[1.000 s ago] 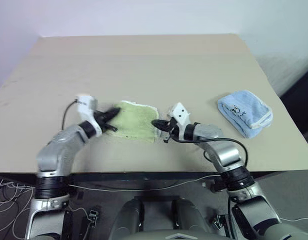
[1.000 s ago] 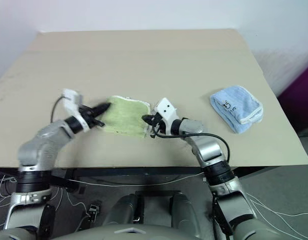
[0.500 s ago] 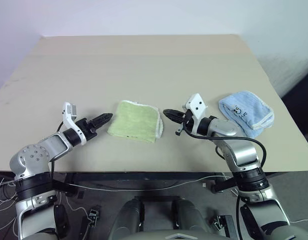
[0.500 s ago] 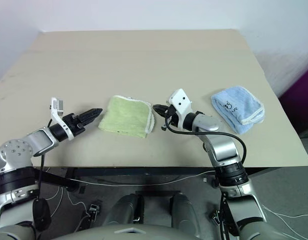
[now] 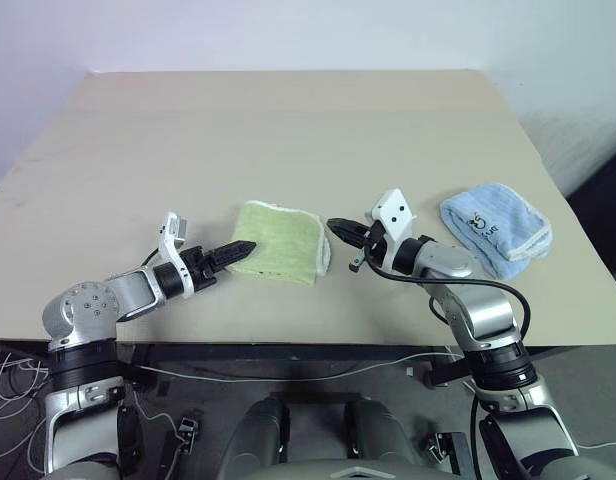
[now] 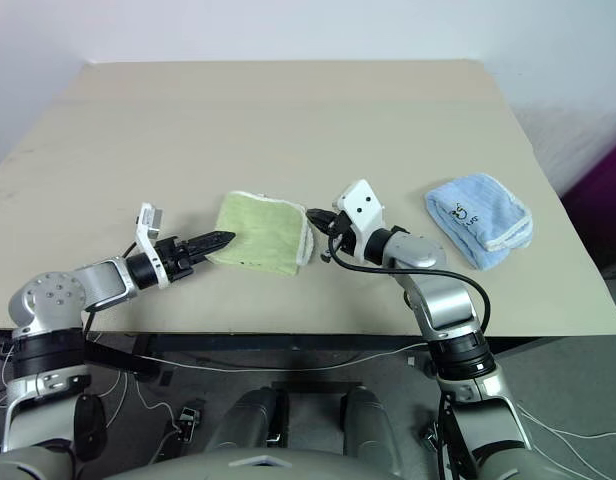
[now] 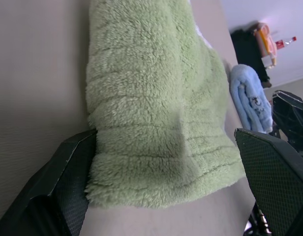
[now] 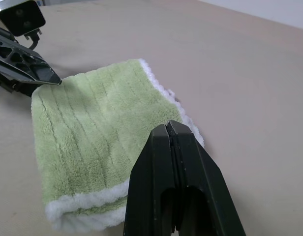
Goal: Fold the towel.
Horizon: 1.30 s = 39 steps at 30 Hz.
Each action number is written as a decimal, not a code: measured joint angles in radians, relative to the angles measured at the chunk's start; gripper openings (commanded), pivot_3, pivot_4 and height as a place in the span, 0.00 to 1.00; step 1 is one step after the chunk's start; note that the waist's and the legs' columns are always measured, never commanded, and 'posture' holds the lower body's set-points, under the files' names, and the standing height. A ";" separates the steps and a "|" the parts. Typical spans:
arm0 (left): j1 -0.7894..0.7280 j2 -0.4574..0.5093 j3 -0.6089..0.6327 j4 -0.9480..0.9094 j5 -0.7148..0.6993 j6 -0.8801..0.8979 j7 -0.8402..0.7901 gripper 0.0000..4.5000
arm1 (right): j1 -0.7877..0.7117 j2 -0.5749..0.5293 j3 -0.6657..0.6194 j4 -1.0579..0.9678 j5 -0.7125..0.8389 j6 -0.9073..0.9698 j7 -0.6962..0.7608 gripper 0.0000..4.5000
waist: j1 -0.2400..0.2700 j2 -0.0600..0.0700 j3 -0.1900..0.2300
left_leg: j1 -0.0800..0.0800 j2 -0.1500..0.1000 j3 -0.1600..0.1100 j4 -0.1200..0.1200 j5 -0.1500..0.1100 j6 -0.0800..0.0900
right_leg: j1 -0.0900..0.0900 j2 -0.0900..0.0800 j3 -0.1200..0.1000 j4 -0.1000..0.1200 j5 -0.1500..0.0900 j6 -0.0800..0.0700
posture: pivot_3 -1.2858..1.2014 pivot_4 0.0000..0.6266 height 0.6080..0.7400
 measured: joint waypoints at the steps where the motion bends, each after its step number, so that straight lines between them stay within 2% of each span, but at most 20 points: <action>1: -0.001 -0.006 0.000 -0.003 -0.001 0.004 0.002 1.00 | 0.000 0.000 0.000 0.000 0.000 0.000 -0.001 0.00 | 0.000 0.000 0.000 | 0.000 0.000 0.000 0.000 0.000 0.000 | 0.000 0.000 0.000 0.000 0.000 0.000 | 0.52 0.24 1.00; 4: -0.001 -0.016 0.002 -0.010 -0.001 0.017 0.013 0.87 | 0.000 0.000 -0.001 -0.001 0.000 0.001 -0.005 0.00 | 0.000 0.000 0.000 | 0.000 0.000 0.000 0.000 0.000 0.000 | 0.000 0.000 0.000 0.000 0.000 0.000 | 0.52 0.24 1.00; 14: 0.023 -0.057 0.005 -0.011 -0.001 0.020 0.040 0.13 | -0.001 0.000 -0.001 -0.001 0.000 0.001 -0.008 0.00 | -0.006 0.000 0.000 | 0.000 0.000 0.000 0.000 0.000 0.000 | -0.001 0.001 0.000 0.000 0.000 0.000 | 0.52 0.24 1.00; 16: 0.026 -0.063 0.006 -0.016 -0.002 0.018 0.042 0.01 | -0.003 0.000 0.000 -0.001 0.000 0.001 -0.008 0.00 | -0.006 0.000 0.000 | 0.000 0.000 0.000 0.000 0.000 0.000 | 0.000 0.000 0.000 0.000 0.000 0.000 | 0.52 0.24 1.00; 25: 0.050 -0.109 0.046 -0.042 -0.017 0.004 0.078 0.00 | -0.010 -0.001 0.000 -0.001 0.000 0.001 -0.007 0.00 | -0.006 0.000 0.000 | 0.000 0.000 0.000 0.000 0.000 0.000 | 0.000 0.000 0.000 0.000 0.000 0.000 | 0.52 0.24 1.00; 29: 0.000 -0.126 0.116 0.018 -0.021 -0.082 0.139 0.00 | -0.011 -0.008 -0.002 -0.006 0.001 0.004 -0.007 0.00 | -0.005 -0.001 0.001 | 0.000 0.000 0.000 0.000 0.000 -0.001 | -0.001 0.001 0.000 0.000 0.000 0.000 | 0.52 0.24 1.00; 34: -0.163 -0.040 0.229 0.166 0.016 -0.274 0.209 0.00 | -0.014 -0.018 -0.014 -0.017 0.001 0.005 -0.006 0.00 | -0.006 -0.002 0.001 | 0.000 0.001 0.000 0.000 0.001 -0.001 | -0.001 0.003 0.000 0.000 0.000 0.000 | 0.52 0.24 1.00; 39: -0.321 0.087 0.288 0.429 0.100 -0.508 0.237 0.00 | -0.019 -0.019 -0.015 -0.019 0.001 0.006 0.002 0.00 | -0.009 -0.003 0.002 | 0.000 0.001 0.000 0.000 0.001 -0.001 | -0.001 0.003 0.000 0.000 0.000 0.000 | 0.52 0.24 1.00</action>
